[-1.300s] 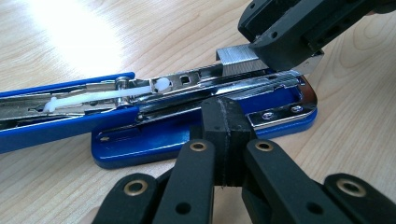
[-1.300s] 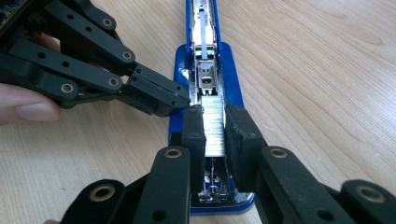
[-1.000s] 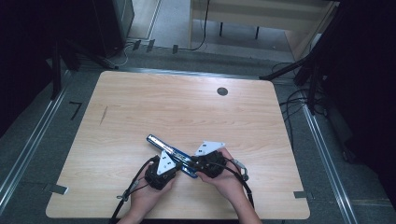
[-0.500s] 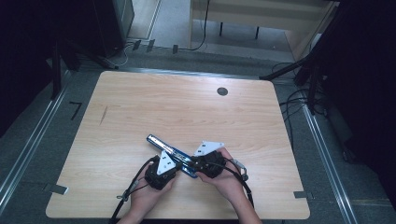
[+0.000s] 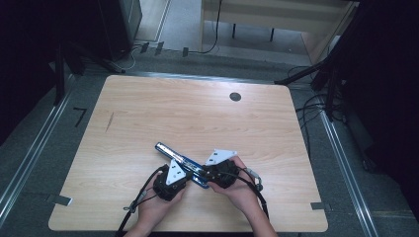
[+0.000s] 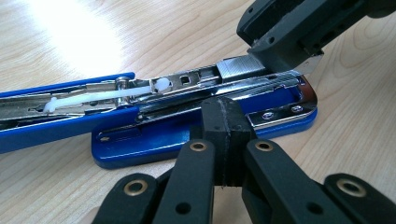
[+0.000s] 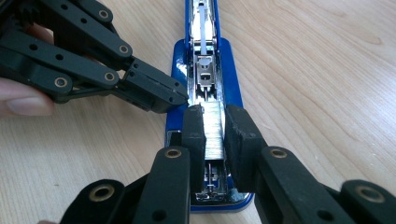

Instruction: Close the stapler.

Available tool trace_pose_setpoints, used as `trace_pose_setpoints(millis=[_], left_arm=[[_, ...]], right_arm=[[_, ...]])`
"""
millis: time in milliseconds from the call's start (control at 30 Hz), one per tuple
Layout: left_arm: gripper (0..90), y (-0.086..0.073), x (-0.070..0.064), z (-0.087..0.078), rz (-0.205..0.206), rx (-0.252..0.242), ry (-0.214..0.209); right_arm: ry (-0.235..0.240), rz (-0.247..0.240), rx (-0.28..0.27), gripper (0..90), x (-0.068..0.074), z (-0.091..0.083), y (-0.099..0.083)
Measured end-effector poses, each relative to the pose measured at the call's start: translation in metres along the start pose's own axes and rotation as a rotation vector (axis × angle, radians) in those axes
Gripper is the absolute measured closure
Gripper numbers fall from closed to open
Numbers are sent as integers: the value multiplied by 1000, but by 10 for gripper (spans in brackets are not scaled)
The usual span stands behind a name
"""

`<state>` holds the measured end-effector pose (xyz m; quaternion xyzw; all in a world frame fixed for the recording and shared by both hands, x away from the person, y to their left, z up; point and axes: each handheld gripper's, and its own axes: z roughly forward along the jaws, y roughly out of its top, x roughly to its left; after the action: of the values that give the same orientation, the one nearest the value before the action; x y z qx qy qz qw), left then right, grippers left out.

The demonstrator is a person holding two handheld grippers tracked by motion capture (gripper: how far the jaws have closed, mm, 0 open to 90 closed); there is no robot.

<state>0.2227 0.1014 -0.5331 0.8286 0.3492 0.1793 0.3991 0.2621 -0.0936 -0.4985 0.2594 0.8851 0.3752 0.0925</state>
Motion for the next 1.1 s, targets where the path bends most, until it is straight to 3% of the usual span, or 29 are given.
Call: trace_pose_setpoints(millis=[333,600,800,1100], left_arm=[[900,0,0,0,1,0,1],[900,0,0,0,-1,-2,0],[900,0,0,0,-1,-1,-1],[900,0,0,0,-2,-1,-1]], right_arm=[[3,22,-20,793,-1,-2,1],[-1,36,-2,778,-3,3,-1],[24,100,-10,787,-7,4,-4],[3,64,-20,801,-3,2,-2]])
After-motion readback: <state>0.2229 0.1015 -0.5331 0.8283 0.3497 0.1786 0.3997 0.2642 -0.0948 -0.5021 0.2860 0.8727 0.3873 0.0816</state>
